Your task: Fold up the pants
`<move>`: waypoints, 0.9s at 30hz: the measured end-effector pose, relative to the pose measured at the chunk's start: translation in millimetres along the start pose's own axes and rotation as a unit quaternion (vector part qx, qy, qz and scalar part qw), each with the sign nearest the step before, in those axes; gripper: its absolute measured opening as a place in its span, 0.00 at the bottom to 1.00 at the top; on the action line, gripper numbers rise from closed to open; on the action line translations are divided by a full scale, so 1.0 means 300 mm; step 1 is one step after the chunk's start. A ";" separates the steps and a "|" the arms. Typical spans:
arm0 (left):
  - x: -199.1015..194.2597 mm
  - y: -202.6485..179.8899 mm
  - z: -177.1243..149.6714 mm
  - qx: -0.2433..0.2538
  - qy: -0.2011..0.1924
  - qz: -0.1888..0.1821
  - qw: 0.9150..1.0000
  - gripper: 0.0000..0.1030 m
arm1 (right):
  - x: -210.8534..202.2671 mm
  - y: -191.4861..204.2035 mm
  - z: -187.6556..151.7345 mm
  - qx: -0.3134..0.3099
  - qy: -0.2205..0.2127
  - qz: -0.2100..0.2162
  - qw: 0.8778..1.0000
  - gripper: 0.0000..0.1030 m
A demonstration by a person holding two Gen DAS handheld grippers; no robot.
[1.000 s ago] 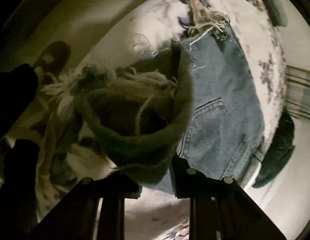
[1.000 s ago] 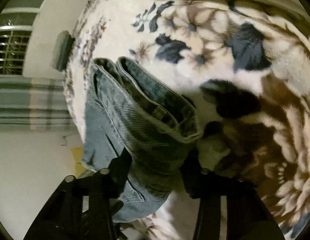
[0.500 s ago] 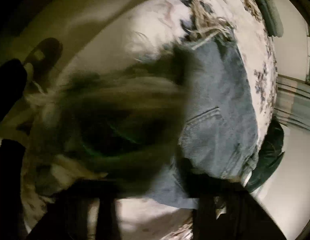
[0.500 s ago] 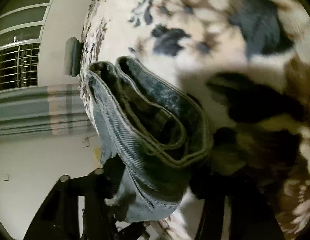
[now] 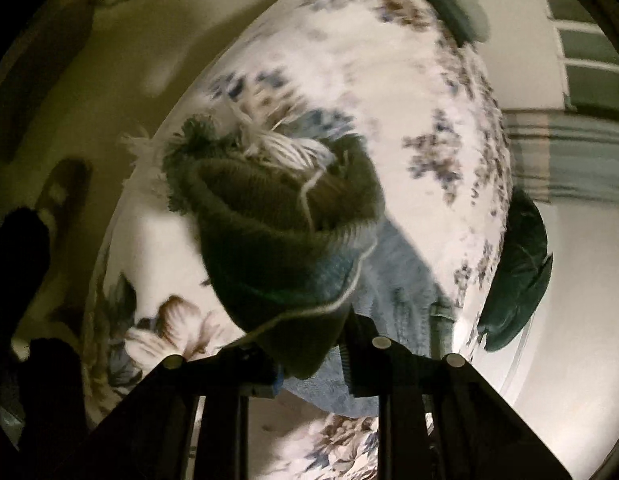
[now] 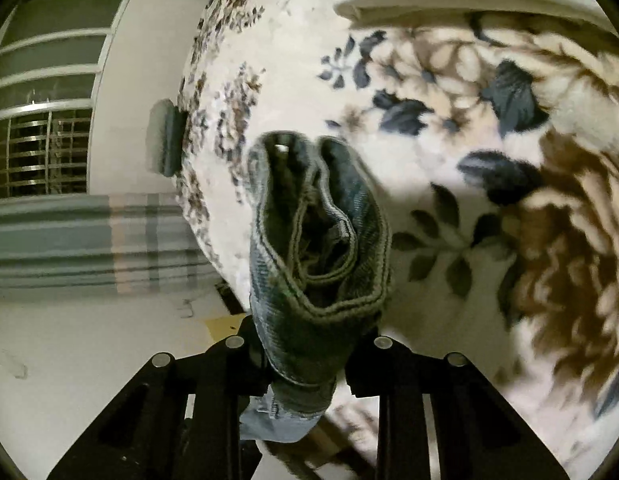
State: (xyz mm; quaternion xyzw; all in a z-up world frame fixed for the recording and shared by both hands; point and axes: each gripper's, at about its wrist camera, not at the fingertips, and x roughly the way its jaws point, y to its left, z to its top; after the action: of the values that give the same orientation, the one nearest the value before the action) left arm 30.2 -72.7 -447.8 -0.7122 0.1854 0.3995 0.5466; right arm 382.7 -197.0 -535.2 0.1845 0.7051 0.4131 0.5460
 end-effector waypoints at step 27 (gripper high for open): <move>0.888 -1.362 -0.339 0.383 0.232 -0.128 0.885 0.17 | -1.024 -0.074 0.486 0.150 -0.377 0.012 0.914 0.26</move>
State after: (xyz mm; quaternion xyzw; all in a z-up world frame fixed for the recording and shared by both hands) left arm 516.9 15.3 -387.5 -0.5370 0.3527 0.0468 0.7649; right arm 624.6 -373.0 -372.0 0.4142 0.4987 0.2087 0.7323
